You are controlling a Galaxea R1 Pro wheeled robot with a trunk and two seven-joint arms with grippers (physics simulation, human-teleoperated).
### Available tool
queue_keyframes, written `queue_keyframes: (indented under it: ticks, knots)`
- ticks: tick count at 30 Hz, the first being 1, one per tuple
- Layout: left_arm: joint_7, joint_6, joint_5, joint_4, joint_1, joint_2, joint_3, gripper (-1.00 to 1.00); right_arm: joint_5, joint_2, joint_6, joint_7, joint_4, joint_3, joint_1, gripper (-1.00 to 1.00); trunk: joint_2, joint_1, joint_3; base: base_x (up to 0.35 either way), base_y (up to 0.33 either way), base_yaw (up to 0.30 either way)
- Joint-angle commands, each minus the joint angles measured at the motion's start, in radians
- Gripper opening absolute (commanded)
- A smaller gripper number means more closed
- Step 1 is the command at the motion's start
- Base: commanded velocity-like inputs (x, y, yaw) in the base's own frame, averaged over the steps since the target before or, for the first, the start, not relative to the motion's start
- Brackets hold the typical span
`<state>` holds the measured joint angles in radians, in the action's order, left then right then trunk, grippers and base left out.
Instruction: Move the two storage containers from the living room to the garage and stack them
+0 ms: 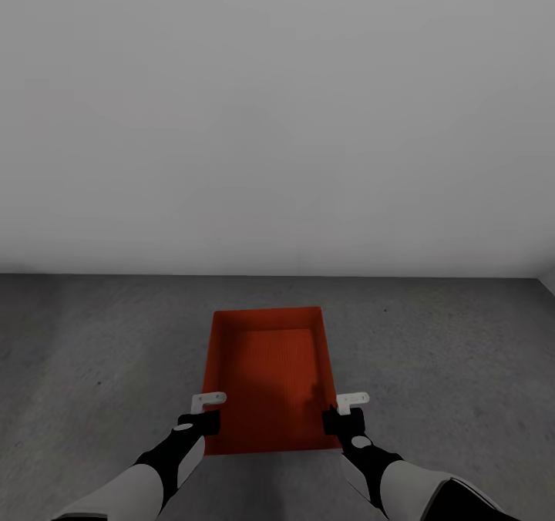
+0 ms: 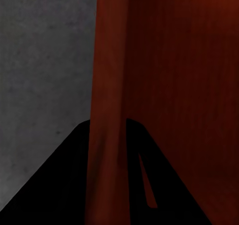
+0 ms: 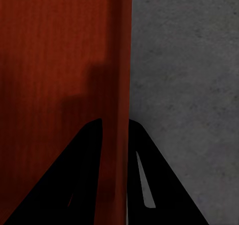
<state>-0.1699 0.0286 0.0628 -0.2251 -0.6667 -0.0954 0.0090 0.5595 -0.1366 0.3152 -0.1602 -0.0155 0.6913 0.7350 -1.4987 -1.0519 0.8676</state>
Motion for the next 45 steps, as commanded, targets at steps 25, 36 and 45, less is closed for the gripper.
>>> queue_keyframes:
  ticks: [25, 36, 45]
  knots:
    - [-0.006, 0.004, 0.023, -0.020, -0.001, 0.028, 0.036, -1.00, -0.004, 0.000, -0.001, -0.002, -0.003, -0.047, 0.000, -1.00, -0.063, -0.034, 0.029, 0.000, 0.000, 0.000]
    - [-0.006, 0.004, 0.023, -0.021, -0.001, 0.028, 0.036, -1.00, -0.004, 0.000, -0.001, -0.002, -0.003, -0.047, 0.000, -1.00, -0.063, -0.034, 0.029, 0.000, 0.000, 0.000]
    - [-0.006, 0.004, 0.023, -0.020, -0.001, 0.027, 0.036, -1.00, -0.004, 0.000, -0.001, -0.002, -0.003, -0.047, 0.000, -1.00, -0.105, -0.057, 0.048, 0.000, 0.000, 0.000]
